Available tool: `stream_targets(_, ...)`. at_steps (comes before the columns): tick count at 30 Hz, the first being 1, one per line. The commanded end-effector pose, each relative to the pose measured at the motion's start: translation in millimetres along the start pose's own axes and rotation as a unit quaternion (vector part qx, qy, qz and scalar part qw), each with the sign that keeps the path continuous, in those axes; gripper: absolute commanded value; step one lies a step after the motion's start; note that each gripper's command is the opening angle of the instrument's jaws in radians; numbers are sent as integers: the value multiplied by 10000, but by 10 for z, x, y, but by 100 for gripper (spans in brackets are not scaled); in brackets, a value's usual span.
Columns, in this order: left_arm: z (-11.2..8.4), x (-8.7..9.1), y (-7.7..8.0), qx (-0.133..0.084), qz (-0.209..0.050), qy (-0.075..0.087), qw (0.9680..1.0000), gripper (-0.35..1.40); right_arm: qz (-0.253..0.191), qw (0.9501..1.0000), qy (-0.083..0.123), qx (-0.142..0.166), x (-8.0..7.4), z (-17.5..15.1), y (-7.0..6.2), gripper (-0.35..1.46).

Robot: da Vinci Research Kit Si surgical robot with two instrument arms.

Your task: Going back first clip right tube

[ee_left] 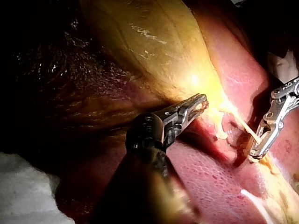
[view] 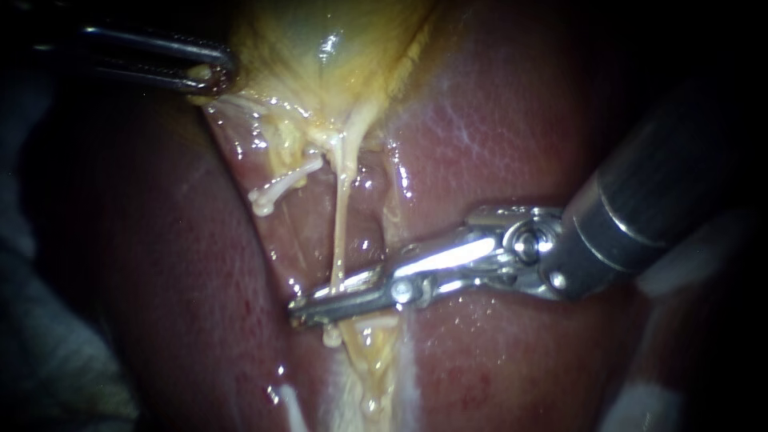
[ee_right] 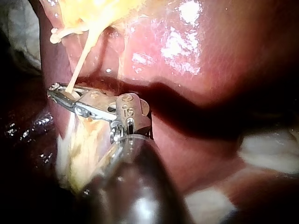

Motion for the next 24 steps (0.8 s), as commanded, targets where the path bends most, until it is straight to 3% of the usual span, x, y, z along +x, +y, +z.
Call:
stream_targets(1, 0, 0, 0, 1, 1, 1, 10000, -35, -33, 10000, 22, 30, -1, 1, 1, -15)
stream_targets(5, 0, -1, 0, 3, 3, 1, 10000, -35, -903, 9958, 86, -84, -1, 4, 8, 29)
stream_targets(7, 0, -1, 0, 3, 4, 2, 10000, -35, -1182, 9928, 106, -139, -2, 7, 16, 39)
stream_targets(12, 1, -1, -1, 3, 5, 2, 10000, -35, -1514, 9870, 303, -442, -9, 7, 37, 46)
stream_targets(15, 1, -2, -2, 2, 9, 1, 10000, -35, -1774, 9803, 484, -724, -9, 2, 46, 49)
stream_targets(19, 0, -2, -2, -1, 11, 0, 10000, -35, -2033, 9731, 581, -919, -9, -12, 48, 50)
stream_targets(24, 0, -2, -2, -1, 11, 0, 10000, -35, -2300, 9673, 539, -927, -15, -30, 45, 50)
